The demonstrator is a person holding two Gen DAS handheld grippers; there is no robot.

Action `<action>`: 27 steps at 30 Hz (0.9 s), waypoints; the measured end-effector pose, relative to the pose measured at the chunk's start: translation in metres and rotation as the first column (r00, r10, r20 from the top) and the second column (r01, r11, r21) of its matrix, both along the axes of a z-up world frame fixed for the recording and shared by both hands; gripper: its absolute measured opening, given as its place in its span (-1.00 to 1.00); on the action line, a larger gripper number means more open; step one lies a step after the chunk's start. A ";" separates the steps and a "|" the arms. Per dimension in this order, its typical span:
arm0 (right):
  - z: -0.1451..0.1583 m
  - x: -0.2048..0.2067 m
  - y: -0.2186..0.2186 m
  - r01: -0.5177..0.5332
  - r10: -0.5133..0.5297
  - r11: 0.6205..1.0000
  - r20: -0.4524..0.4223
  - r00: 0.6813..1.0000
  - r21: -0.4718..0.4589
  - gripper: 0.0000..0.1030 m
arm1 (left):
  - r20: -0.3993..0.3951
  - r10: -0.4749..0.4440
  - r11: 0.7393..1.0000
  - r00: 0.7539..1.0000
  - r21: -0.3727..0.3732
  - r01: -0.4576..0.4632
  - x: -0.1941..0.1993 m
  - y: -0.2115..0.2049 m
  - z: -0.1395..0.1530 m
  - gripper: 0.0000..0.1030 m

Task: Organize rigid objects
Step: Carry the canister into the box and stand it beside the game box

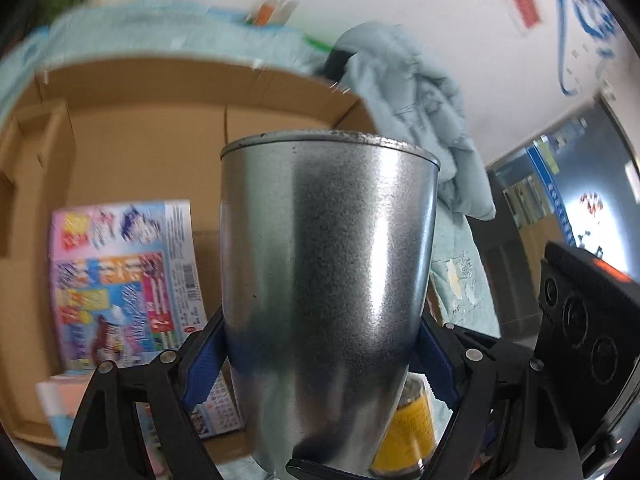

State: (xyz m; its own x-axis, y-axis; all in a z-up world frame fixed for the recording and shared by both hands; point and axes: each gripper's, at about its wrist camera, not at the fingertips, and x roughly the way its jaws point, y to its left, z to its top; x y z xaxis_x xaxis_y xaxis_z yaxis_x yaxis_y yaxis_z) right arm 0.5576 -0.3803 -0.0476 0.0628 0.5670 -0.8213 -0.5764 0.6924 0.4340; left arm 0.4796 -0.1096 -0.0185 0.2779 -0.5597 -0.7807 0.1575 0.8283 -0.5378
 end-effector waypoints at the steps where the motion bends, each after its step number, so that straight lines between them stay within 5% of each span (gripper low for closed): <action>1: -0.006 0.003 0.000 -0.001 0.001 1.000 -0.015 1.000 -0.006 0.62 | -0.025 0.003 1.000 1.000 -0.007 -0.004 0.005 0.001 -0.010 0.61; 8: -0.045 0.009 0.004 -0.005 -0.004 0.997 -0.124 0.992 -0.072 0.60 | -0.148 0.006 1.000 0.989 0.002 -0.006 0.026 -0.003 -0.069 0.62; 13: -0.053 0.010 0.008 0.007 -0.016 0.998 -0.146 0.989 -0.058 0.60 | -0.145 0.024 0.998 0.989 0.053 -0.016 0.030 0.000 -0.073 0.63; 27: -0.047 0.016 0.017 0.065 -0.083 0.990 -0.148 0.985 -0.127 0.61 | 0.079 0.063 0.986 0.995 0.149 -0.074 -0.030 0.034 0.000 0.63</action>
